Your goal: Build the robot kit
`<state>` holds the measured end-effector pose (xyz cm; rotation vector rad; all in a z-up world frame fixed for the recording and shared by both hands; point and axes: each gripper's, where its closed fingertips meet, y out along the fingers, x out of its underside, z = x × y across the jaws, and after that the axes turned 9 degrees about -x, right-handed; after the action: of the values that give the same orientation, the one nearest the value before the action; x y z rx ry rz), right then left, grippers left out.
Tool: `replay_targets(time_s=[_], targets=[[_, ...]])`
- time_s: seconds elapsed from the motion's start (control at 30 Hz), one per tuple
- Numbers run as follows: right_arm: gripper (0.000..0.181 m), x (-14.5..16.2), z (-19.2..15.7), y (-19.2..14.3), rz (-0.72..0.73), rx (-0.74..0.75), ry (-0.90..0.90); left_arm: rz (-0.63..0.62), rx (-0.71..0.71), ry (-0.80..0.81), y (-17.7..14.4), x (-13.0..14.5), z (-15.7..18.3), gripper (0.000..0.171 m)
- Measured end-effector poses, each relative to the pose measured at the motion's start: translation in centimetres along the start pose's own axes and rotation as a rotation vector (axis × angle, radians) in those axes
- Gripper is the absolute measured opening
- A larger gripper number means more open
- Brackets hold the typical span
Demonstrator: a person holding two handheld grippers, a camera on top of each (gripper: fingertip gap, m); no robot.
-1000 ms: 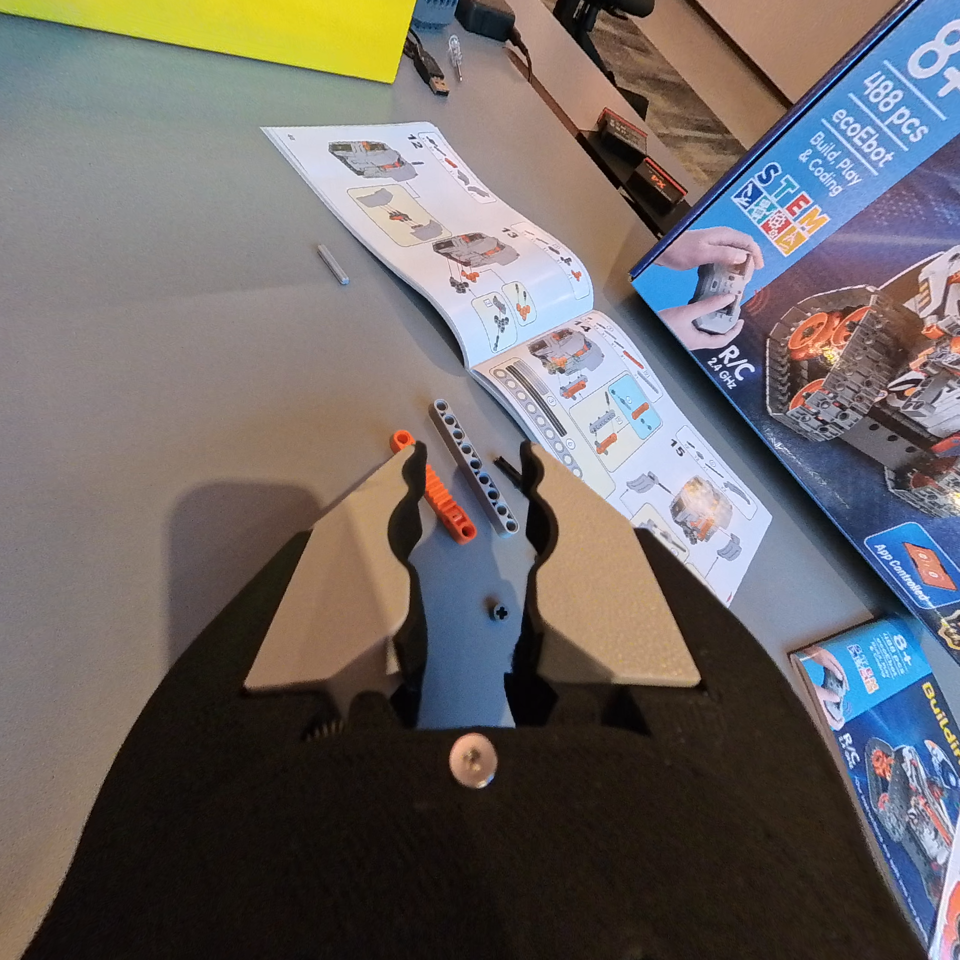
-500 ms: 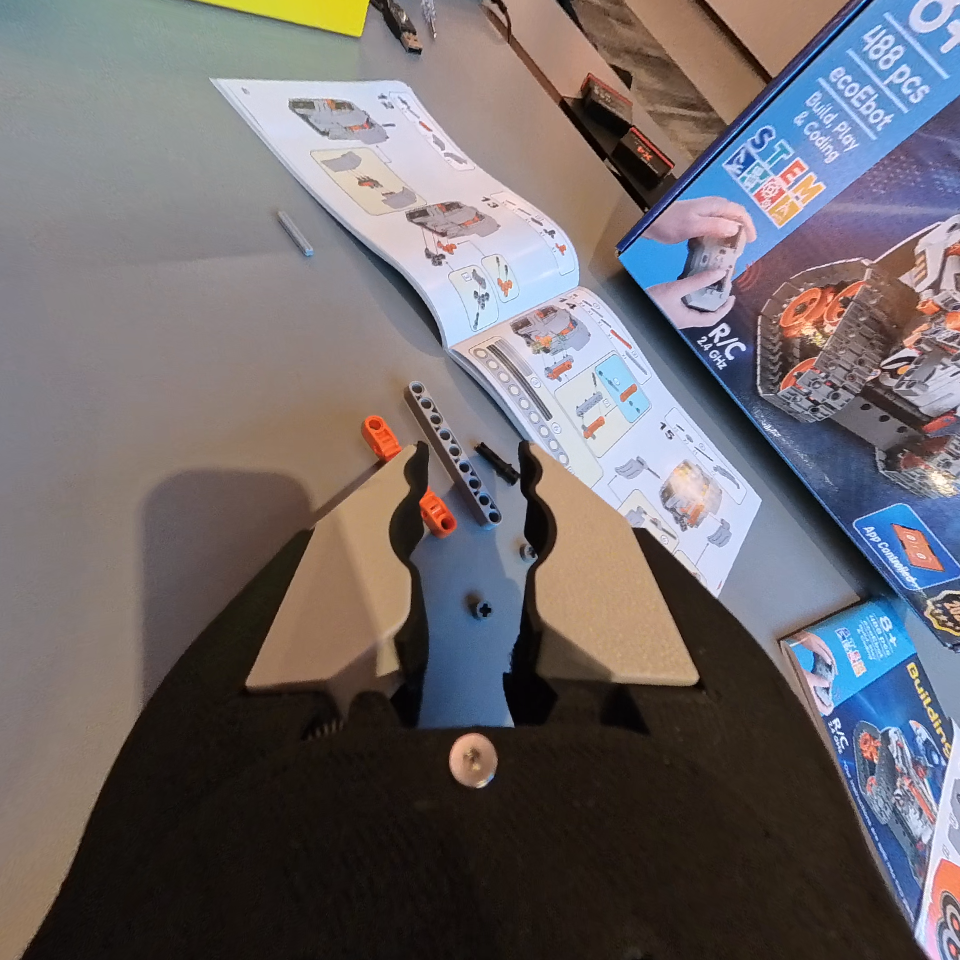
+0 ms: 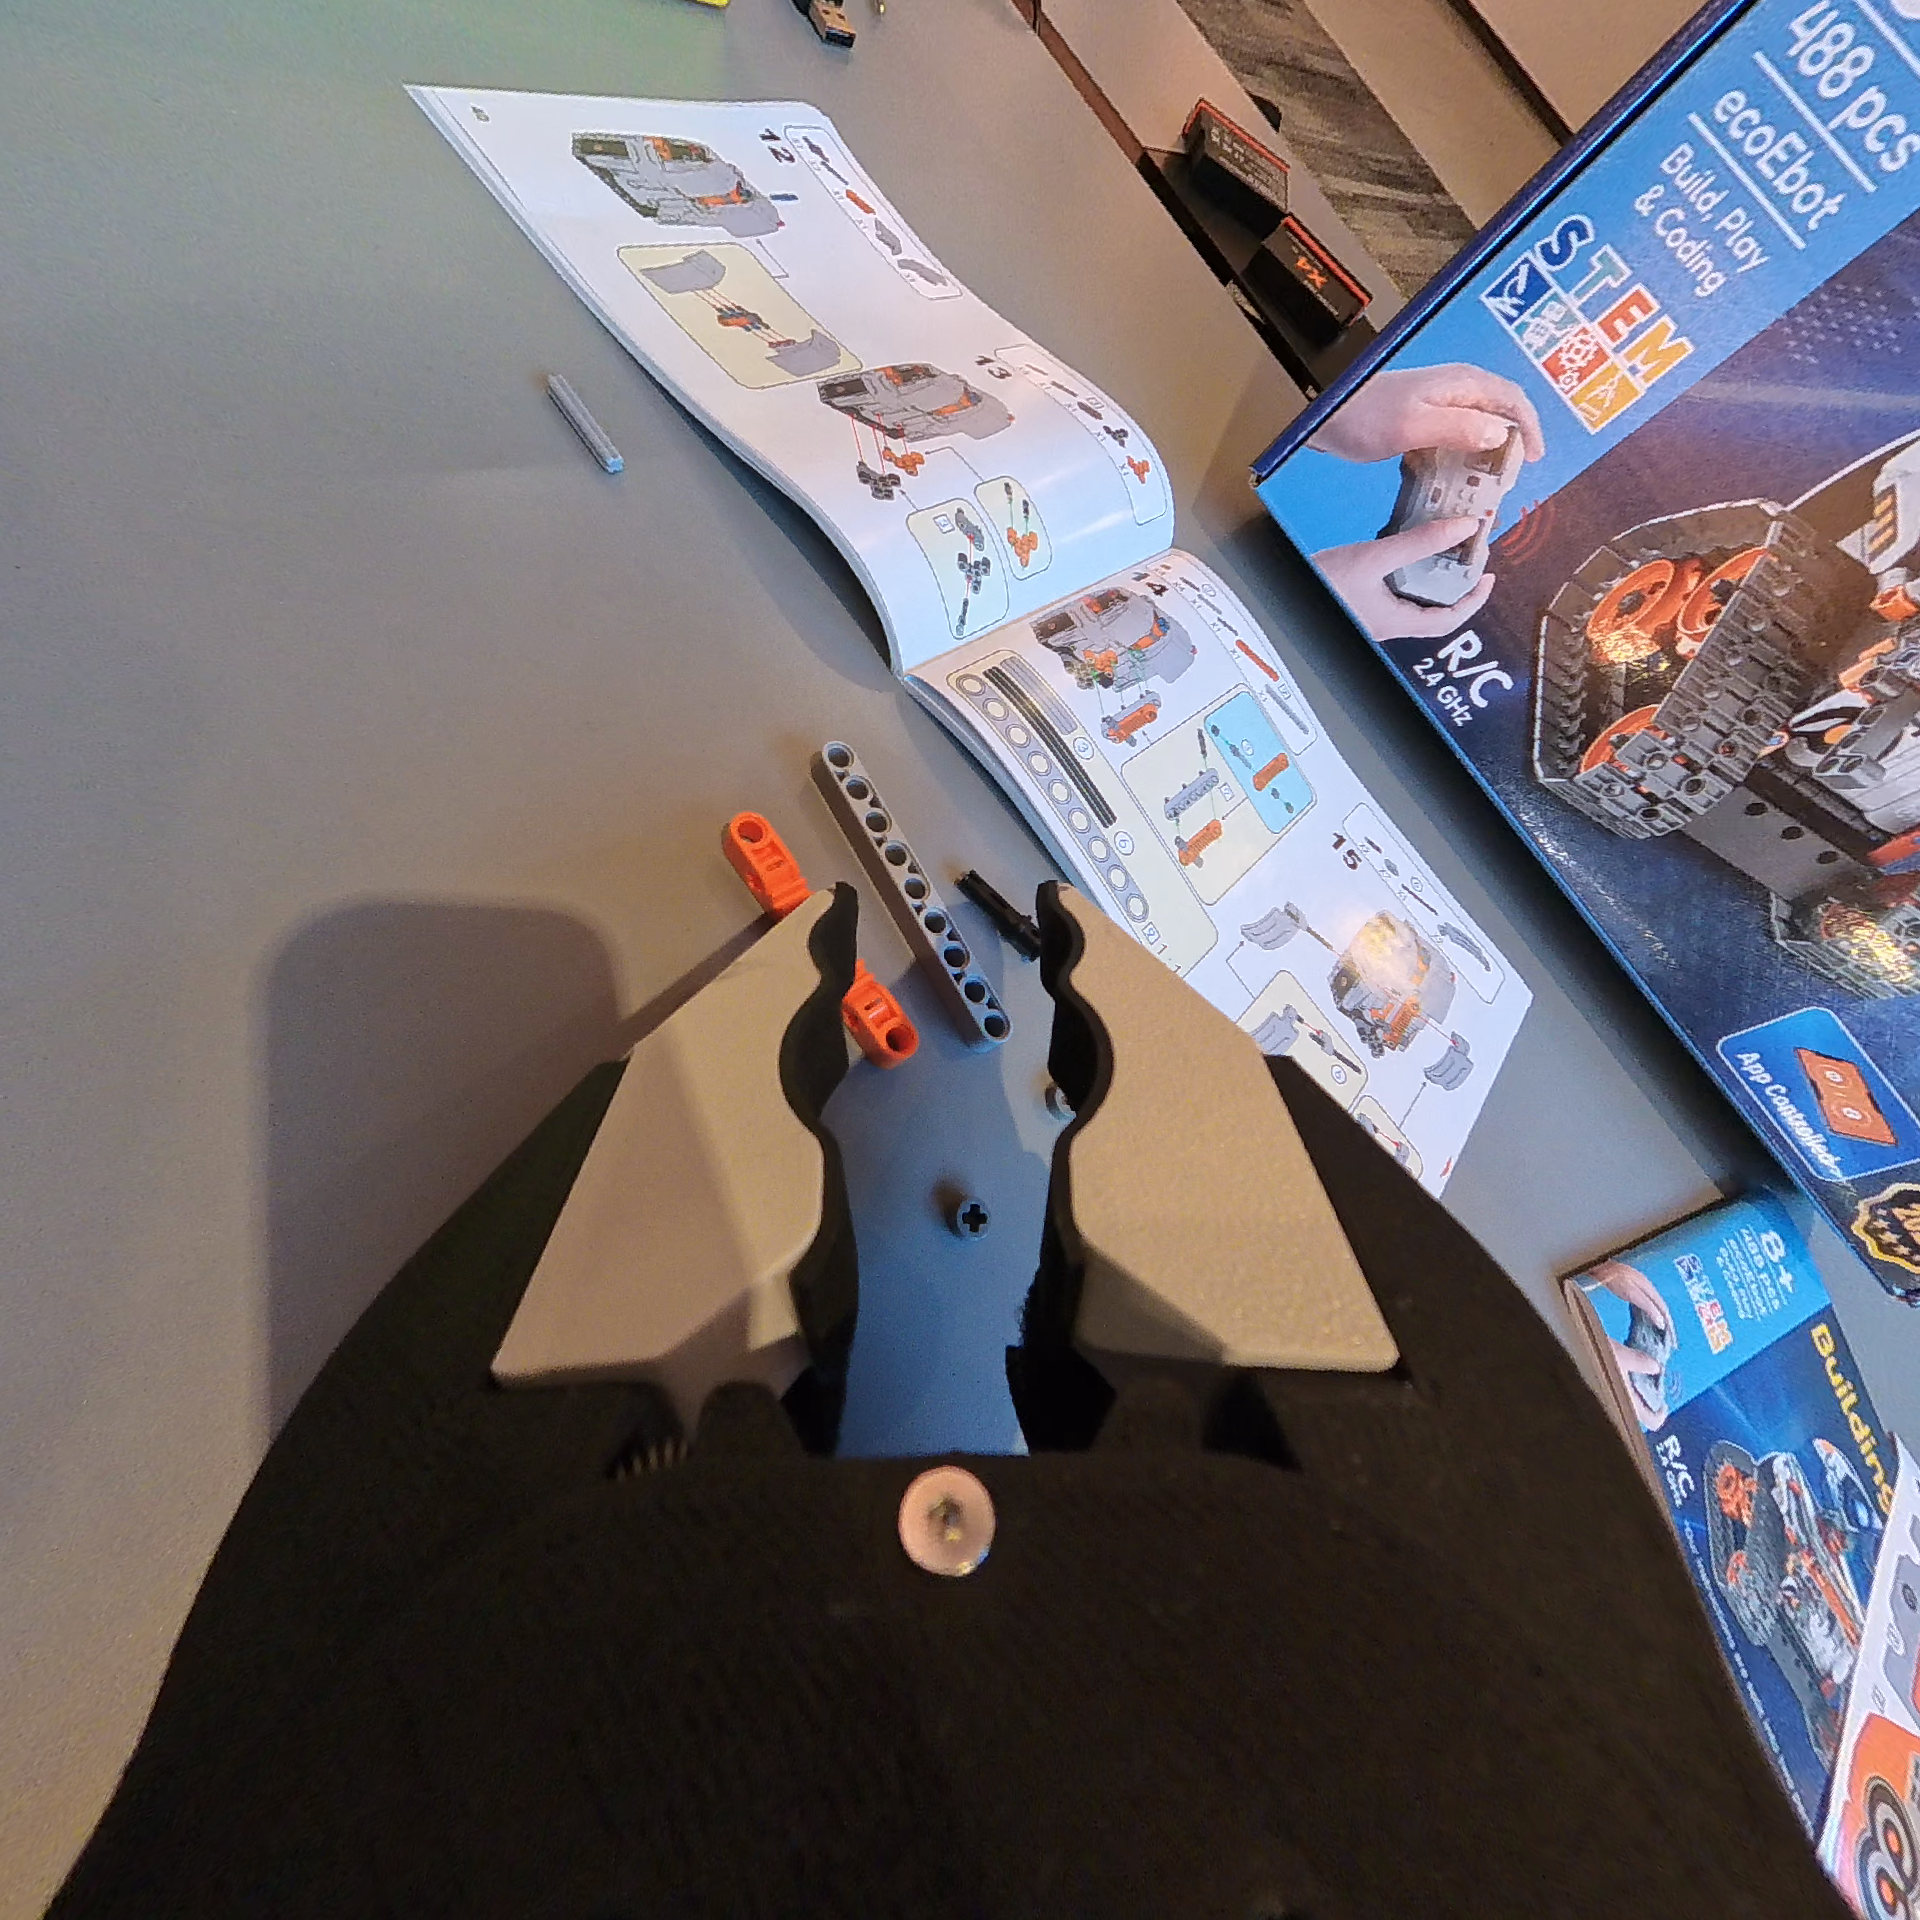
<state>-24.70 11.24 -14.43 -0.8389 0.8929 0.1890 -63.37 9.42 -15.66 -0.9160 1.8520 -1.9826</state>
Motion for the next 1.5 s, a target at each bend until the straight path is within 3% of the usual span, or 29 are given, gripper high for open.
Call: replay_targets(time_s=[0.1,0.23,0.43,0.67,0.8,0.87,0.93,1.0,1.23,1.33,1.5], targets=[[0.033,0.1,0.1,0.0,-0.002,0.001,0.003,-0.070,-0.141,0.093,1.2,1.0,-0.8,0.072],[0.033,0.1,0.1,0.0,-0.003,-0.001,0.003,-0.105,-0.152,0.128,1.3,1.6,-1.4,0.040],[0.033,0.1,0.0,0.0,-0.006,-0.001,0.000,-0.109,-0.073,0.033,0.6,2.1,-3.7,0.038],[0.033,0.2,0.1,0.1,-0.008,0.004,0.001,-0.032,-0.161,-0.054,-1.1,1.6,-7.9,0.039],[0.033,0.2,0.1,0.1,-0.012,0.005,-0.001,-0.012,-0.163,-0.066,-1.2,1.2,-8.0,0.039],[0.033,0.2,0.2,0.1,-0.013,0.005,-0.001,0.018,-0.170,-0.050,-1.4,0.7,-7.5,0.052],[0.033,0.3,0.2,0.1,-0.015,0.006,0.000,0.076,-0.089,-0.043,-2.0,-0.2,-5.6,0.063],[0.033,0.3,0.2,0.2,-0.018,0.006,-0.001,0.155,-0.012,-0.024,-2.9,-1.6,-3.6,0.089],[0.033,0.4,0.2,0.1,-0.020,0.007,-0.002,0.225,-0.088,0.018,-2.2,-3.1,-0.9,0.142],[0.032,0.3,0.2,0.1,-0.018,0.005,-0.001,0.205,-0.154,0.041,-1.2,-2.9,-0.5,0.153],[0.032,0.3,0.1,0.1,-0.018,0.002,0.000,0.229,-0.264,0.029,-0.2,-3.2,-0.9,0.155]])
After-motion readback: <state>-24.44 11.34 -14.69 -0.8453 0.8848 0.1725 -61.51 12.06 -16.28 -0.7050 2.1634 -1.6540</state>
